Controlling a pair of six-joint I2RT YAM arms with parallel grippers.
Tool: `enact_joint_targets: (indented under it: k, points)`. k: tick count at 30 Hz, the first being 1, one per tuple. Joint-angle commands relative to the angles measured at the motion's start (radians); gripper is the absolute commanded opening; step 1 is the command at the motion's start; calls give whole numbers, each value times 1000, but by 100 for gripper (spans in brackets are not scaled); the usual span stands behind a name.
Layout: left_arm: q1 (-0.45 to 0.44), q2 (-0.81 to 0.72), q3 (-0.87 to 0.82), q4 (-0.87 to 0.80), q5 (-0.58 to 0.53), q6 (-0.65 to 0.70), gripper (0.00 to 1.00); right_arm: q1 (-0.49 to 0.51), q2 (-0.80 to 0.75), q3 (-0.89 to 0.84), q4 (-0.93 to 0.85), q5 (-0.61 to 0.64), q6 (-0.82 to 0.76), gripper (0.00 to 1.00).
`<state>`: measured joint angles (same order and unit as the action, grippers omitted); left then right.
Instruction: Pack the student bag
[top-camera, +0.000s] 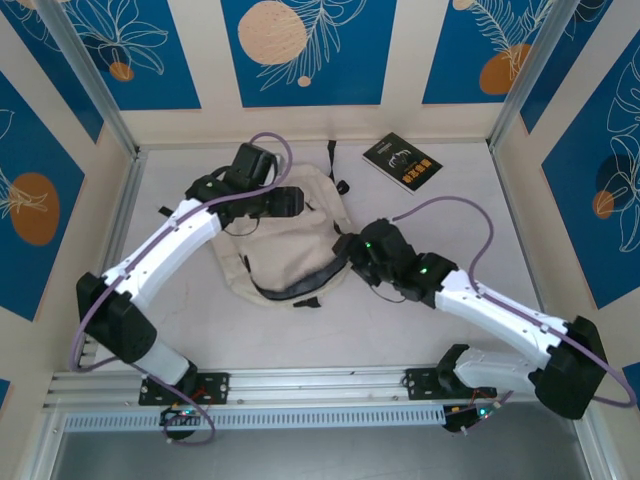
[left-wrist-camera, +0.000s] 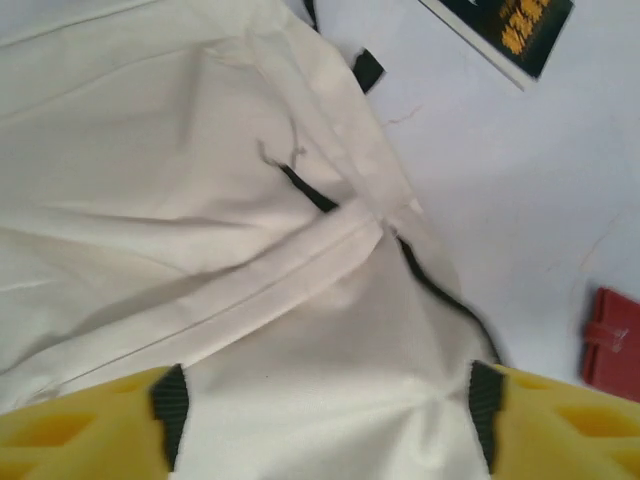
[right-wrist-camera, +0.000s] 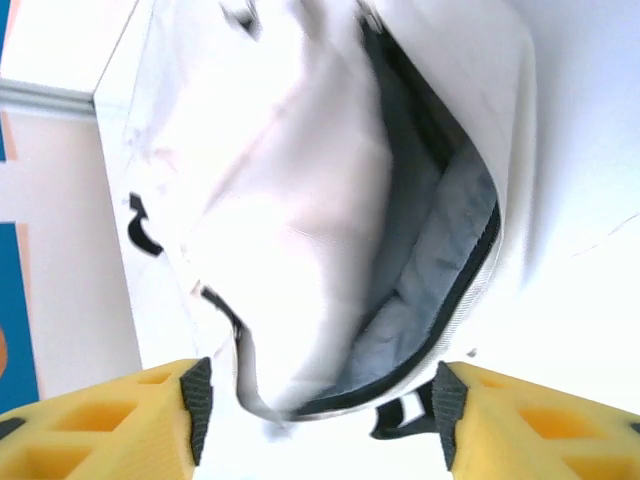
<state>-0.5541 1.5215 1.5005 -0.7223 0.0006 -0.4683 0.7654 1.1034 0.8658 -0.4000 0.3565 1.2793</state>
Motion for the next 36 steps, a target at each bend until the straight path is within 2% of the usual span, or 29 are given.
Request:
enact_joint_targets:
  k: [1, 4, 8, 12, 16, 21, 25, 32, 36]
  points:
    - [51, -97, -60, 6, 22, -18, 85, -101, -37, 69, -184, 25, -152, 68]
    - [89, -155, -124, -1, 20, -26, 93, -256, -10, 115, -199, -52, -237, 71]
    - [125, -197, -179, -27, -10, -7, 100, -439, 98, 203, -190, -84, -327, 74]
    - [151, -207, -201, -29, -44, 17, 100, -592, 260, 285, -133, -124, -346, 74]
    - [165, -201, -203, -19, -50, 34, 100, -706, 454, 373, -46, -203, -325, 69]
    - [179, -185, -207, -12, -28, 46, 100, -794, 687, 513, -5, -297, -279, 59]
    - [191, -173, -213, -13, -17, 41, 100, -823, 831, 629, -10, -317, -223, 57]
    - [204, -170, -229, -2, 1, 36, 100, -828, 1045, 859, -135, -320, -179, 57]
    - [210, -166, -230, -2, 4, 34, 100, -830, 1102, 923, -185, -301, -169, 58]
